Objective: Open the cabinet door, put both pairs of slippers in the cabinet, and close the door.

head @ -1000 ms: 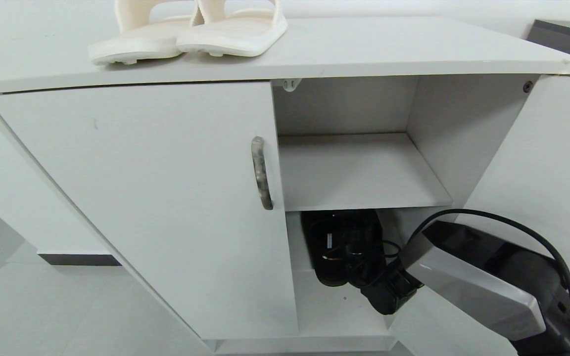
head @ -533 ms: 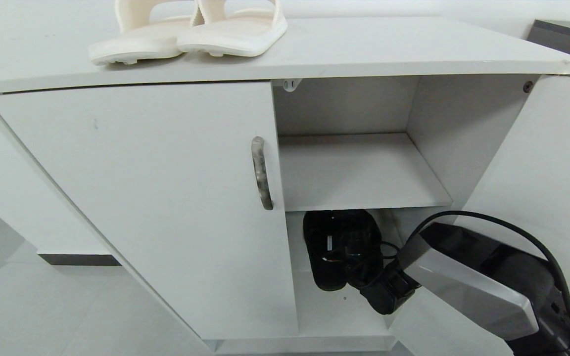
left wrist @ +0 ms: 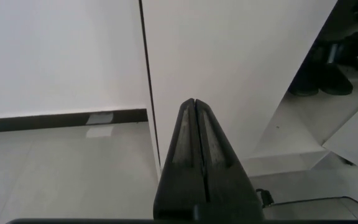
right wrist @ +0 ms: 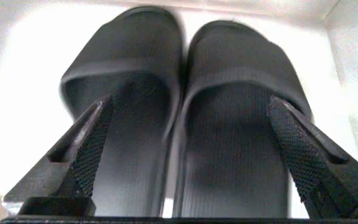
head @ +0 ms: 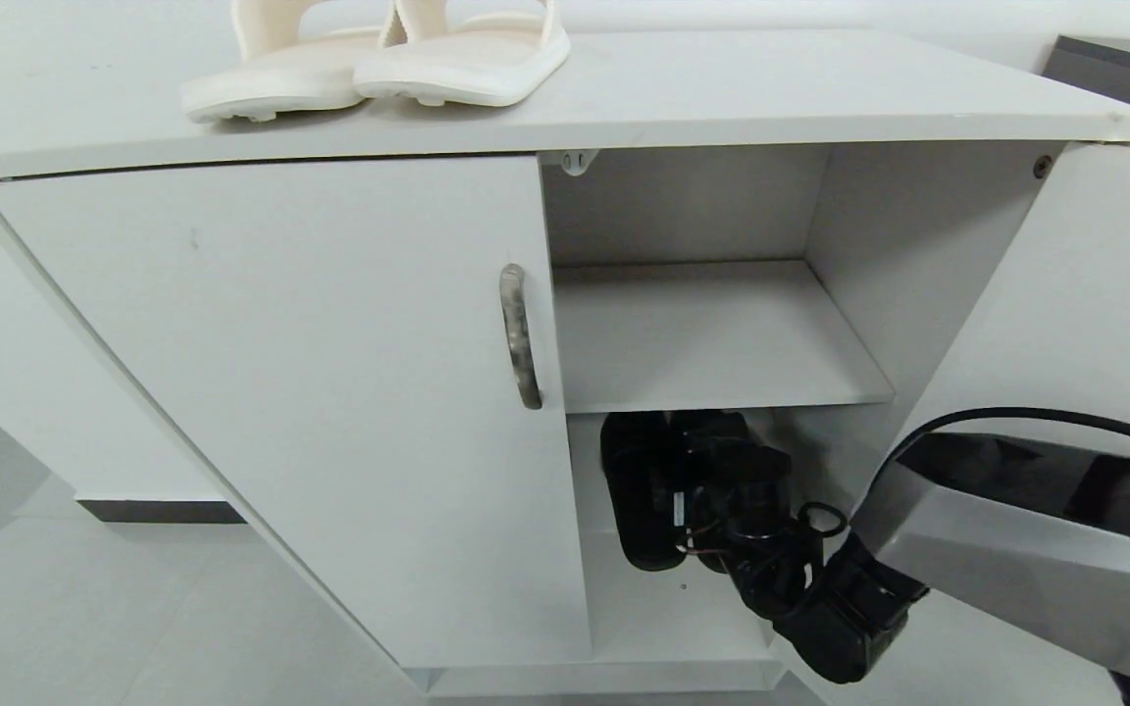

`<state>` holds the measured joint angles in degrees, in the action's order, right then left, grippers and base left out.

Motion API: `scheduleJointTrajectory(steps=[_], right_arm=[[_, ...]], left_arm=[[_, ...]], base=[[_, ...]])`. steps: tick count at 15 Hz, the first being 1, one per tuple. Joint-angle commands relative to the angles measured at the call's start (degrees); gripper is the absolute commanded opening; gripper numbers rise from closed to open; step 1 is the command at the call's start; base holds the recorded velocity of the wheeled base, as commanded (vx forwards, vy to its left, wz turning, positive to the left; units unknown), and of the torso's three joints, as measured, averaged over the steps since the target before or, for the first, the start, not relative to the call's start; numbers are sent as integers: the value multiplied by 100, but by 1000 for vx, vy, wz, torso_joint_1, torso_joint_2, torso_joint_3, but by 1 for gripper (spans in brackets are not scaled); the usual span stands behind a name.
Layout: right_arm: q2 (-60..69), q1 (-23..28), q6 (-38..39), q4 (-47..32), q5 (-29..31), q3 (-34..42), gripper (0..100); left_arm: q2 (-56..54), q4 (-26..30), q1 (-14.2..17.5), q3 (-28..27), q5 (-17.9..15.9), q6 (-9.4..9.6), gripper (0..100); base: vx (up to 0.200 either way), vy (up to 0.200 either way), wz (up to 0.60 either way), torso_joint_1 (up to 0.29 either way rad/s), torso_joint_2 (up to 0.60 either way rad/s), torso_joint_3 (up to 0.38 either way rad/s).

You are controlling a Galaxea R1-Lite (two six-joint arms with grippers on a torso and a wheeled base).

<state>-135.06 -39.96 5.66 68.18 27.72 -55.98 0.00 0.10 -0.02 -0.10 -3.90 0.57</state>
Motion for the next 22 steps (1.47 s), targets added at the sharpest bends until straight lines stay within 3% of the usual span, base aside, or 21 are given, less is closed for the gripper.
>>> scheduleJointTrajectory(steps=[1,4,8,11,22], right_arm=[[1201,-390,14,406,-663,1493,100],[1465,-478,14,828,-1313,2372,100],[1562,-478,14,1022,-1436,2706,100],[1887,-398,384,1013,-1999,2900,100],[1896,-355,436,1022,-2122,3102,100]], left_arm=[[9,-1,-6,1,-5,4,0],[9,-1,2,1,-5,13,0],[9,-1,2,1,-5,22,0],[9,-1,2,1,3,-5,0],[9,-1,-6,1,-5,4,0]], base=[[-200,0,0,2,7,2],[-200,0,0,-5,-1,1],[-200,0,0,-1,4,1],[0,0,0,0,0,0],[0,0,0,3,0,130]])
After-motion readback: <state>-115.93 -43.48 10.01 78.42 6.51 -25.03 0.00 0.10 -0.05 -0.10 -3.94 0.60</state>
